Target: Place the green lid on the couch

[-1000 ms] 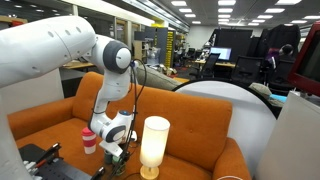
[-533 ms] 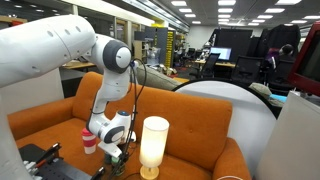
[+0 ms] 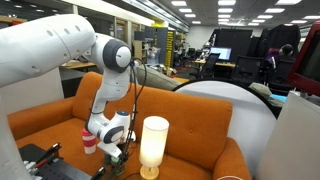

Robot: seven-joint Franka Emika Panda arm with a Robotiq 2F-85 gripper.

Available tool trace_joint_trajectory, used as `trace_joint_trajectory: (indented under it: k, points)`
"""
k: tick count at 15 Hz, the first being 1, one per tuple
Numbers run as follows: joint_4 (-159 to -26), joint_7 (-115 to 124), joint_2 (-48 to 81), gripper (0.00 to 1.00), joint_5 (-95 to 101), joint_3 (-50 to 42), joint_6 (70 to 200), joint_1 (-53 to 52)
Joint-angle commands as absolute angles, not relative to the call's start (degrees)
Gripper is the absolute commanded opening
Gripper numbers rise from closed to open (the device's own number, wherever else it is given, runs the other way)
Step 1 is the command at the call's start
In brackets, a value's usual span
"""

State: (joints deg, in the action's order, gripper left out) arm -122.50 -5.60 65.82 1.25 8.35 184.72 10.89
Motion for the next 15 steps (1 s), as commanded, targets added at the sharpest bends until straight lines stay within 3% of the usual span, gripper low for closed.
trace_joint_trajectory:
  k: [1,10,12,15]
  points:
    - [-124.4,-6.4,63.2,0.68,3.4,9.5,182.4,12.4]
    - [-120.5,-7.7,64.4,0.7,3.0,9.1,170.9,12.3]
    - [-119.6,-9.0,65.0,0.98,3.0,10.0,170.2,13.4]
    - [-119.4,-10.0,65.1,1.0,3.0,10.2,171.0,13.8]
